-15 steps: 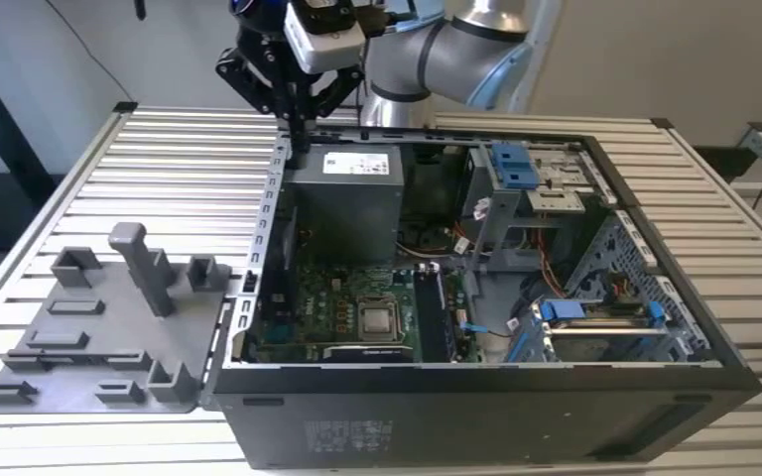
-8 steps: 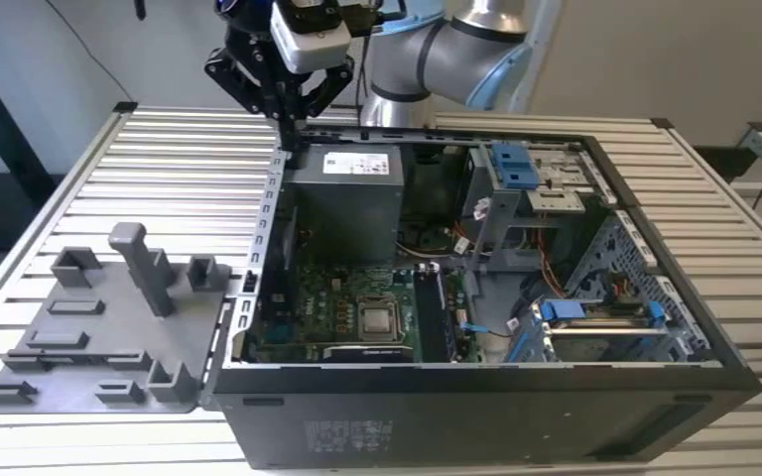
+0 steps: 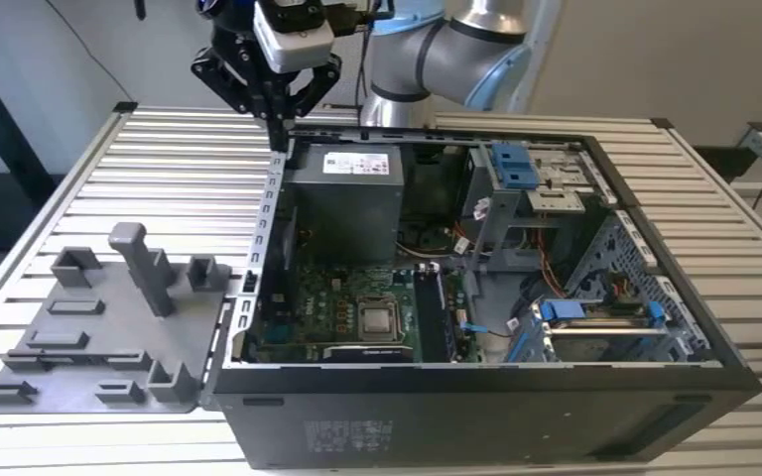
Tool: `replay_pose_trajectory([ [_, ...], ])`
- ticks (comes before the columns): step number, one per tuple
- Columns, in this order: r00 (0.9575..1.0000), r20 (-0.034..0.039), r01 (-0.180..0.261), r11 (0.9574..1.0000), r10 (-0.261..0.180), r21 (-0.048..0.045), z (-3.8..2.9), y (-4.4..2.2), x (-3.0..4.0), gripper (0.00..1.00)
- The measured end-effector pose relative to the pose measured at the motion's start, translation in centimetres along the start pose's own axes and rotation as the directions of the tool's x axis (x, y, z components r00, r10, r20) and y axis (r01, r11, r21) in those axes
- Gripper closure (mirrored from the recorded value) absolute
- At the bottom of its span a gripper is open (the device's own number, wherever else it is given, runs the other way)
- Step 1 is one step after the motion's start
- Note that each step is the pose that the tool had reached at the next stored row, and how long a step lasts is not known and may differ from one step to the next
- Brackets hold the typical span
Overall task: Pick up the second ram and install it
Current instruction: 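Reach for the second ram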
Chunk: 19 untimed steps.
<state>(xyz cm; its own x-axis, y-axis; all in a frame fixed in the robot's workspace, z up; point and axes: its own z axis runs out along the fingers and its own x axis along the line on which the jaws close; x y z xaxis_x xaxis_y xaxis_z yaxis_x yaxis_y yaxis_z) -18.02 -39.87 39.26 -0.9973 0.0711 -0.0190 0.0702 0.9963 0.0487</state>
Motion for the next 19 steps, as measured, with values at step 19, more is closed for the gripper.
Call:
replay_pose_trajectory([
  [19,1.0000,0.0000,0.000,1.0000,0.000,-0.0001,-0.06,-0.19,2.65,0.89],
])
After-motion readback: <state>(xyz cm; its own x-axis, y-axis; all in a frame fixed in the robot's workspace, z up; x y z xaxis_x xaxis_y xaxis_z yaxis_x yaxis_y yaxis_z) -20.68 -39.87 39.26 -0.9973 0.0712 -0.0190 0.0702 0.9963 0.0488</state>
